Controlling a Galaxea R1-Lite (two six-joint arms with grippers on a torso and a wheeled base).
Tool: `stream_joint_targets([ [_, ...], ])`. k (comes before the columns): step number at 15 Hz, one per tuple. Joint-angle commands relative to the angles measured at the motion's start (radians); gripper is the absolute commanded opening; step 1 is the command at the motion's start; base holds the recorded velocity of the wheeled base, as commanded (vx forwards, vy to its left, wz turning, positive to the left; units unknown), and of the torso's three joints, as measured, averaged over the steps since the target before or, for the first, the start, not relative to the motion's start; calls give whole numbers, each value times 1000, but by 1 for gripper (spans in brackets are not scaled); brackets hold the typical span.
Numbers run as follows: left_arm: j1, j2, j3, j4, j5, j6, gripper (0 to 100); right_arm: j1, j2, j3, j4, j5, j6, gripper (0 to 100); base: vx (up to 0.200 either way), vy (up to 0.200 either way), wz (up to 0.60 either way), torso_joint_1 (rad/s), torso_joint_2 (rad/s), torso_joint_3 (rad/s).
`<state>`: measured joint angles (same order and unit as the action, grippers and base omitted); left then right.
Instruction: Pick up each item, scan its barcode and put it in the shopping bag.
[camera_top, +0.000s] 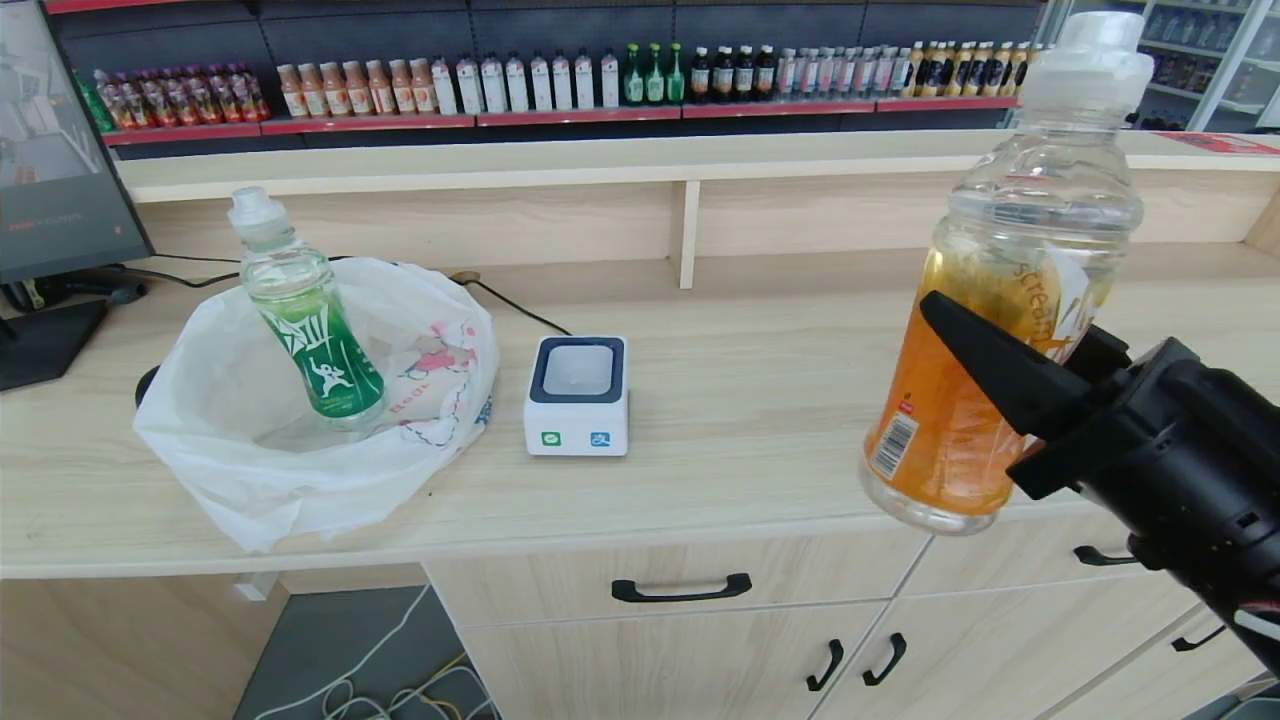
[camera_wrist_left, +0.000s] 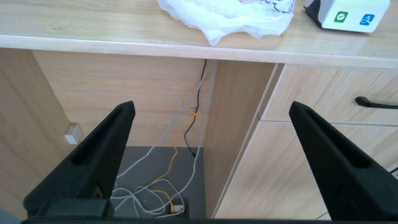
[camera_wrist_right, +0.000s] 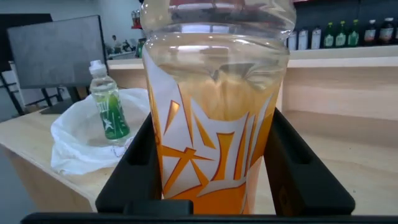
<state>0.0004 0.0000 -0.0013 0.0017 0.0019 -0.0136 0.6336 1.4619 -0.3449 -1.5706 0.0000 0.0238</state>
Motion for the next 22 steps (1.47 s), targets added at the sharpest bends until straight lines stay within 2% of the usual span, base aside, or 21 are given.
stream_joint_targets([
  [1, 1, 0, 1, 0, 0, 0, 100, 3, -12, 29, 0, 103, 97, 0, 0, 0, 0, 0, 0, 0],
  [6, 1, 0, 1, 0, 0, 0, 100, 3, -8, 20, 0, 288, 363, 0, 0, 0, 0, 0, 0, 0],
  [10, 1, 0, 0, 0, 0, 0, 100, 5, -12, -6, 0, 290, 547, 0, 0, 0, 0, 0, 0, 0],
  [16, 1, 0, 0, 0, 1, 0, 100, 12, -17, -106, 0, 288, 685, 0, 0, 0, 0, 0, 0, 0],
  [22, 1, 0, 1, 0, 1, 0, 100, 15, -17, -207, 0, 288, 740, 0, 0, 0, 0, 0, 0, 0],
])
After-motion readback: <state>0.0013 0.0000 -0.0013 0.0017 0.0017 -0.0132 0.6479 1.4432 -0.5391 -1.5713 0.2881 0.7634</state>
